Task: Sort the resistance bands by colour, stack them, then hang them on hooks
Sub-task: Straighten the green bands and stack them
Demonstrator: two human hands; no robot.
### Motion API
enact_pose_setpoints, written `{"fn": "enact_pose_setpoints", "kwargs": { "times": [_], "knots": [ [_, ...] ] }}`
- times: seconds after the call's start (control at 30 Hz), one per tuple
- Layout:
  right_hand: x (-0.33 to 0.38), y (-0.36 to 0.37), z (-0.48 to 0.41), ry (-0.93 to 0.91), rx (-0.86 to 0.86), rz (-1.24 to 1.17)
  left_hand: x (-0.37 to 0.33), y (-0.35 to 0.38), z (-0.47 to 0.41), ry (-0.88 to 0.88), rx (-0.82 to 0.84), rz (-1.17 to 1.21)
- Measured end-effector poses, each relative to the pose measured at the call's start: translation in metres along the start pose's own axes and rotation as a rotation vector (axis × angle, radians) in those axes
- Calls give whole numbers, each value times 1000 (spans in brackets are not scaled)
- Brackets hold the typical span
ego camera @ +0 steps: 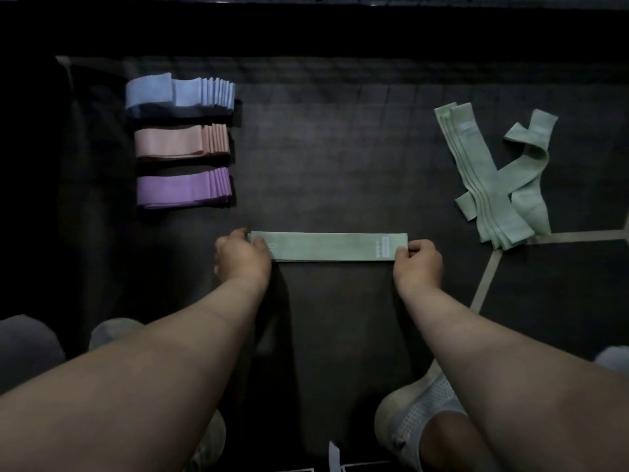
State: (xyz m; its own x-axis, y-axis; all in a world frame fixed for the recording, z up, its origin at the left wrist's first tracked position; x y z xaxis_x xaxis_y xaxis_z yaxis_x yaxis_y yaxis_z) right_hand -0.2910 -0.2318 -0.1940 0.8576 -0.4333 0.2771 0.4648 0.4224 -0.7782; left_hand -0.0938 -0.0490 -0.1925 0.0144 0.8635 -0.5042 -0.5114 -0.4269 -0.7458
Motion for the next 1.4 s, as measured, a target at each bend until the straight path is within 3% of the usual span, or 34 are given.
{"fn": "enact_pose_setpoints", "kwargs": {
  "times": [0.13, 0.4, 0.8, 0.83, 0.9, 0.97, 1.0, 1.1, 1.4],
  "knots": [
    [0, -1, 2, 1, -11, 9, 3, 3, 0, -35, -22, 135],
    [1, -3, 10, -31, -34, 21, -1, -2, 11, -130, -144, 70],
    [-1, -1, 9, -38, -62, 52, 4, 2, 7, -129, -116, 135],
    [0, -3, 12, -103, -109, 133, 2, 0, 8, -83, -99, 50],
    [3, -4, 19, -448, -157, 344, -3, -4, 12, 212, -7, -223],
    [10, 1, 22, -826, -2, 602, -7, -3, 12, 616, 158, -446],
    [15, 4, 21, -931, 97, 734, -8, -2, 10, 759, 253, -523],
    [32, 10, 16, -969, 213, 900, -12, 2, 0, 905, 397, -657],
    [40, 10, 12, -950, 183, 964, -13, 5, -12, 937, 409, -716]
  ]
}}
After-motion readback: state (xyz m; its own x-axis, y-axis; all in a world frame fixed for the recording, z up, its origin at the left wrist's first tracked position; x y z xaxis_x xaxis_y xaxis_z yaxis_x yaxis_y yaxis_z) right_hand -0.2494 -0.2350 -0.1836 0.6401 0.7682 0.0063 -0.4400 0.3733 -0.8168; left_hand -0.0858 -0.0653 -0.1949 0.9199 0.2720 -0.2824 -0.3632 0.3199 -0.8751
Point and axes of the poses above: each hand's wrist, its own z-axis away from the middle knuckle, its own y-axis out of the palm, x = y × z, the point moved 1 cm from there along -z, towards the middle knuckle, and after that the axes turned 14 degrees about y, right-handed, at the moved point
